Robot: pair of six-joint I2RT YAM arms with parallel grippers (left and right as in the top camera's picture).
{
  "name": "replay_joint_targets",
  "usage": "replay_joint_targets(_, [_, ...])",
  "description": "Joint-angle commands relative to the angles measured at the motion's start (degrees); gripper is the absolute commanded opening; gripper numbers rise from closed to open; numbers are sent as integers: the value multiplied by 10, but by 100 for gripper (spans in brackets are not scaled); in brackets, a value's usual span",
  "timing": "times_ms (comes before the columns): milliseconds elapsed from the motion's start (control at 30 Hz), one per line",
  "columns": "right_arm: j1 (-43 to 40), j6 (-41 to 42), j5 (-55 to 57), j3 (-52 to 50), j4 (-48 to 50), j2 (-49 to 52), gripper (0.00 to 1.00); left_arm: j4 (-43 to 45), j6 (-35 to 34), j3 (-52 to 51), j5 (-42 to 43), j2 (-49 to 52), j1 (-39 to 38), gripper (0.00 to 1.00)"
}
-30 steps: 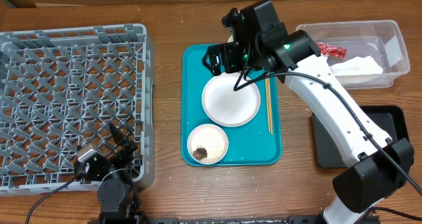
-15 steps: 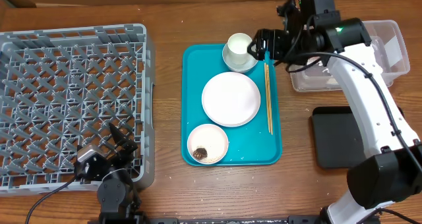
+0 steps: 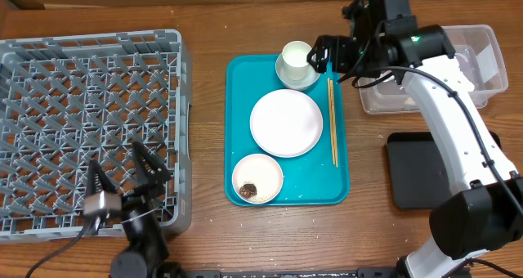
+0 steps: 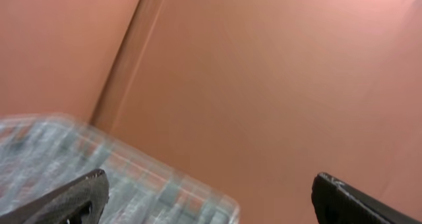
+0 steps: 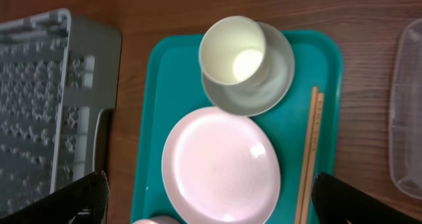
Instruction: Sort waste into correct bins and load items into the dishwasher
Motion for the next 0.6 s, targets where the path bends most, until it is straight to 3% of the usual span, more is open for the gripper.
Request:
replay_joint_targets(0, [-54,46,6,21,7,-9,100,40,-7,1,62,0,0,100])
replay_joint_targets(200, [-172,80,1,47,4,-9,100,37,38,47,124,20,0,100])
replay_joint_targets(333, [-248,80,-2,47,6,-9,100,-23,81,146,147,96,0,100])
replay_joint_targets(433, [-289,80,-2,47,6,-9,100,-108,134,263,219,201,0,100])
replay_joint_targets(567, [-326,80,-2,47,6,-9,100,-333,156,506,319,412,0,100])
